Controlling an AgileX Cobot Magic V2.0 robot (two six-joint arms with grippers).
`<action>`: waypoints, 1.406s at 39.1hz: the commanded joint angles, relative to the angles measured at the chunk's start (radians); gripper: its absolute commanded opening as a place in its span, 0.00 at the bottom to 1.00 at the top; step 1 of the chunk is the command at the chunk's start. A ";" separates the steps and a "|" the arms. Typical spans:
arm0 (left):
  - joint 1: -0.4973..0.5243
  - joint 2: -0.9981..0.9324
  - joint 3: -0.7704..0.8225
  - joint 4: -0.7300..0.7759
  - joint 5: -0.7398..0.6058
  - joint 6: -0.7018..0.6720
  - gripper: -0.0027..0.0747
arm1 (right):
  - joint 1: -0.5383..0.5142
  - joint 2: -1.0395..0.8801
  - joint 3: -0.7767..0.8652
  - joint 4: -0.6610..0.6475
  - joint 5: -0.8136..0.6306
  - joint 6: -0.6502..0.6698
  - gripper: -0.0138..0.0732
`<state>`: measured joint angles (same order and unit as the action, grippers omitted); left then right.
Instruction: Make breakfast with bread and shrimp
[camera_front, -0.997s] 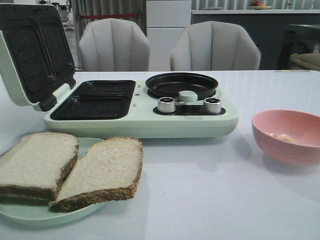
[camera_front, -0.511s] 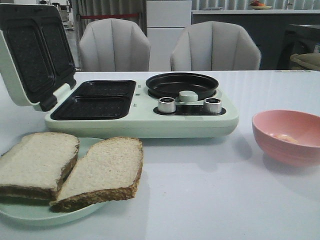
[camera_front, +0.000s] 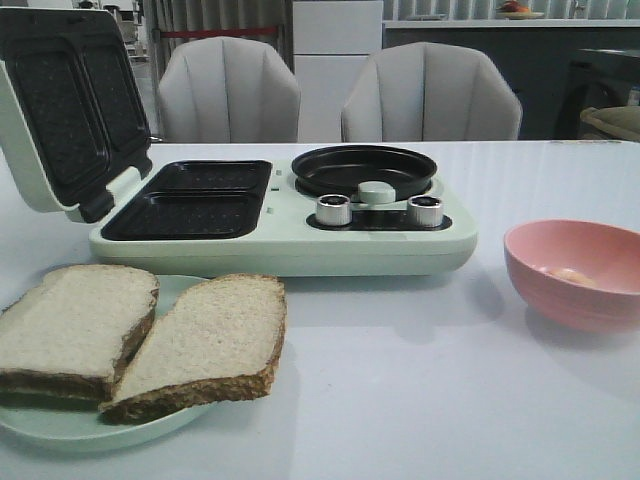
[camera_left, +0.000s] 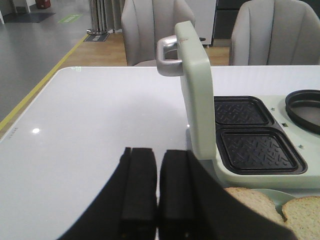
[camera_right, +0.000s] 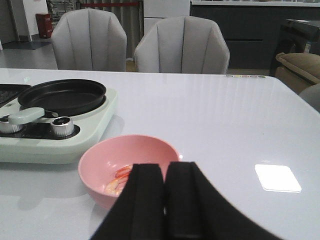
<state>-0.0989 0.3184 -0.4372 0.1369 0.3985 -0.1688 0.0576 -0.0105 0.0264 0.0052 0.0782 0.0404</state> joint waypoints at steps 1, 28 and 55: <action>0.001 0.024 -0.035 0.003 -0.075 0.000 0.26 | -0.005 -0.022 -0.016 -0.005 -0.092 -0.007 0.32; 0.001 0.025 -0.035 0.037 -0.068 0.000 0.77 | -0.005 -0.022 -0.016 -0.005 -0.092 -0.007 0.32; -0.019 0.025 -0.013 0.046 -0.060 0.029 0.77 | -0.005 -0.022 -0.016 -0.005 -0.092 -0.007 0.32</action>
<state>-0.1012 0.3294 -0.4286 0.1745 0.4089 -0.1419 0.0576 -0.0105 0.0264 0.0052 0.0782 0.0404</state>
